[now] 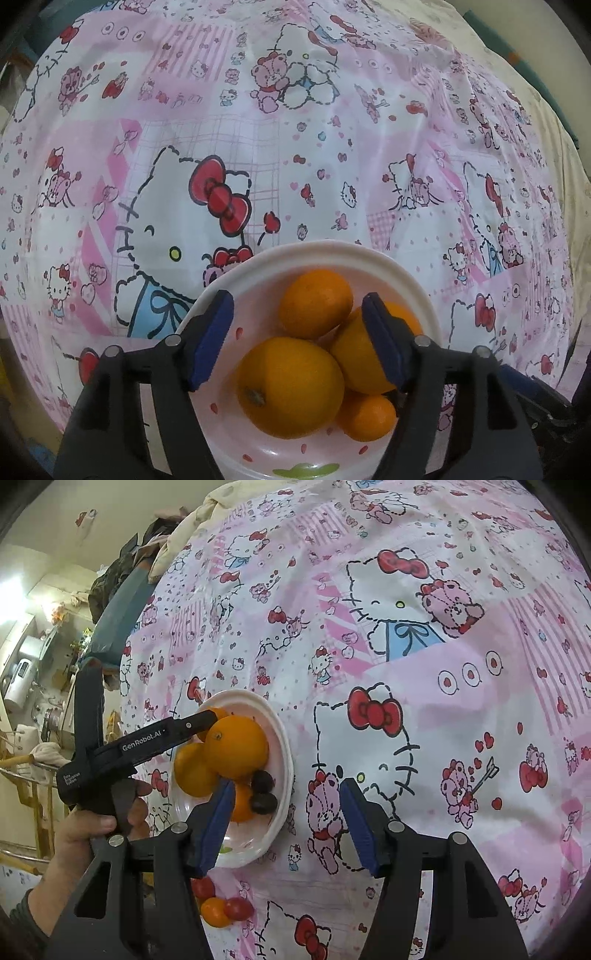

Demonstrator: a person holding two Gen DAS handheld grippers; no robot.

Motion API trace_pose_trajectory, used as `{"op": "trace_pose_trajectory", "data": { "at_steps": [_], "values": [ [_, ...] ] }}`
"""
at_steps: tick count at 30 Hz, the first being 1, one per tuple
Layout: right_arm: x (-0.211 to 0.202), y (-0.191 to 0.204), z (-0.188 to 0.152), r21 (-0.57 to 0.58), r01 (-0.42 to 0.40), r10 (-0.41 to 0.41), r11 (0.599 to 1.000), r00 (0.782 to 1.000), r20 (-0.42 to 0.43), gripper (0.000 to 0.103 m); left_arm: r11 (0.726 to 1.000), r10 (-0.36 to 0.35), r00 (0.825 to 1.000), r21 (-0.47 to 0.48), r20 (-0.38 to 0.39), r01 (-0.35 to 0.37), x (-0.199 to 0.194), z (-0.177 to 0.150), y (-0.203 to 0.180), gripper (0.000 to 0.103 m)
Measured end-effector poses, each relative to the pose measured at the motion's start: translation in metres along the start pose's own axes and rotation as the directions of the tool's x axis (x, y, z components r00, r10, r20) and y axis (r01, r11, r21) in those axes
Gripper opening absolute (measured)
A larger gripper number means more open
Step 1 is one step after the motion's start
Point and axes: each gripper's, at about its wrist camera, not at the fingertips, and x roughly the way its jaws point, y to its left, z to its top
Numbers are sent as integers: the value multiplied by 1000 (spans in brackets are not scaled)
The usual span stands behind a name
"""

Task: Organize fruits
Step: 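Lower the tangerine onto the plate and open the left tool while the right tool releases the berry, then lift both open tools up and away from the plate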

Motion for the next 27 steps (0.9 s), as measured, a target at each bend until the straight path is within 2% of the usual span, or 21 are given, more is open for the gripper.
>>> {"op": "trace_pose_trajectory", "data": {
  "at_steps": [4, 11, 17, 27],
  "values": [
    [3, 7, 0, -24, 9, -9, 1000, 1000, -5, 62, 999, -42, 999, 0, 6, 42, -7, -1, 2, 85],
    [5, 16, -2, -59, 11, -11, 998, 1000, -8, 62, 998, -12, 999, 57, 39, 10, -18, -6, -3, 86],
    [2, 18, -6, -66, 31, -30, 997, 1000, 5, 66, 998, 24, 994, 60, 104, -30, -35, -15, -3, 86],
    [-3, 27, -17, -91, 37, -36, 995, 999, 10, 66, 997, 58, 980, 42, 188, -67, -65, -36, 9, 86]
  ]
}}
